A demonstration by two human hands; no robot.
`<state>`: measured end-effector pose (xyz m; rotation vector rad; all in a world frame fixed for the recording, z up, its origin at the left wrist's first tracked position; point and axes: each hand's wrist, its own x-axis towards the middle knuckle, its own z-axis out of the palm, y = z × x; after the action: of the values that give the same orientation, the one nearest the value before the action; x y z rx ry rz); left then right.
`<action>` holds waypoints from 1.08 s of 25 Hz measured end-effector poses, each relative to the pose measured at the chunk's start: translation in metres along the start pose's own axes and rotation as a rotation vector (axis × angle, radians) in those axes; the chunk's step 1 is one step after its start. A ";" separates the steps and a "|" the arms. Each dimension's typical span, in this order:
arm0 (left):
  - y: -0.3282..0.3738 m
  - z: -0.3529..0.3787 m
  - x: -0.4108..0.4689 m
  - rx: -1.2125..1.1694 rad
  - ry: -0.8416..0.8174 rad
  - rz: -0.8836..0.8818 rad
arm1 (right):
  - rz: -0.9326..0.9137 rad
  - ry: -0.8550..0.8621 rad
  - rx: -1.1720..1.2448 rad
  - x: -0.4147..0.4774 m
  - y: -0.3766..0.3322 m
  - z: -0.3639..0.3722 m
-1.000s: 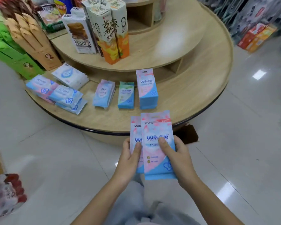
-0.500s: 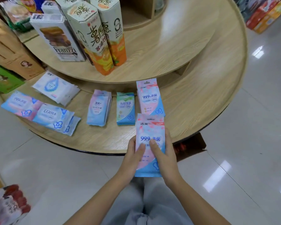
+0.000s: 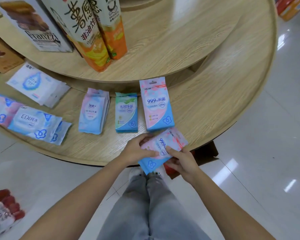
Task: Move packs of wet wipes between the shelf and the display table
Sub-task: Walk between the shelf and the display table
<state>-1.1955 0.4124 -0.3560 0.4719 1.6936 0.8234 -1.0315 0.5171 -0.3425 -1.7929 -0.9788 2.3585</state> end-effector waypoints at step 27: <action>-0.025 0.023 0.009 -0.115 0.403 -0.163 | -0.277 0.192 -0.647 0.053 -0.015 -0.021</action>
<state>-1.1737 0.4078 -0.3825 0.0875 2.0077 0.9334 -1.0359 0.5587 -0.3840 -1.8327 -1.9640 1.7782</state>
